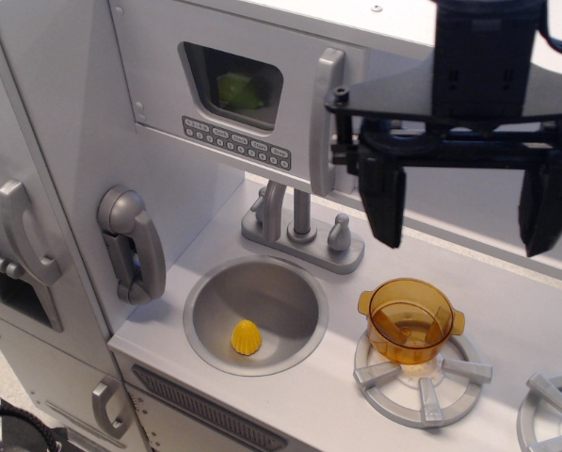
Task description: Open microwave
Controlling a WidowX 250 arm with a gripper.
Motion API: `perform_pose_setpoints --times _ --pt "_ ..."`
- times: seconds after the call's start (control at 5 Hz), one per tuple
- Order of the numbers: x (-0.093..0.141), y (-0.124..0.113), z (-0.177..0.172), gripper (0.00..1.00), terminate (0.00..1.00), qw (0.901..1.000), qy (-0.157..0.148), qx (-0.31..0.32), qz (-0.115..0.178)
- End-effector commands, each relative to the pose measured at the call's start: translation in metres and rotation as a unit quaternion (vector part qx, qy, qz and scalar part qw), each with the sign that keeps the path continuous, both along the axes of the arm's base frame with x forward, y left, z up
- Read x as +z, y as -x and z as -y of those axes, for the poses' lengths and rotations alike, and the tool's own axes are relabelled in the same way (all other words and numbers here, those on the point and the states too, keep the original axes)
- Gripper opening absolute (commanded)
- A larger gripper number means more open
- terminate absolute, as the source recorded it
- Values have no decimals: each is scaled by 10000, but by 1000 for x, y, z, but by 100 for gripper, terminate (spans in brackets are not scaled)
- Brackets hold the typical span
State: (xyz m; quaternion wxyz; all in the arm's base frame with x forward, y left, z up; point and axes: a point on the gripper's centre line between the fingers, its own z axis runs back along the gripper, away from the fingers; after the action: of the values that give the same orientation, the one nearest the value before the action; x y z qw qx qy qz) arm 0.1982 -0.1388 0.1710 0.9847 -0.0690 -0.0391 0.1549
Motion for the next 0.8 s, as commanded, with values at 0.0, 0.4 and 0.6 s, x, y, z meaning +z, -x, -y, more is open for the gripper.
perform_pose_setpoints --times 0.0,0.4,0.6 --pt "0 0 0 100 0 10000 0 0 0" --pt "-5 -27 -69 100 0 9975 -183 137 673" --pt "-11 -43 -101 100 0 9949 -311 93 959"
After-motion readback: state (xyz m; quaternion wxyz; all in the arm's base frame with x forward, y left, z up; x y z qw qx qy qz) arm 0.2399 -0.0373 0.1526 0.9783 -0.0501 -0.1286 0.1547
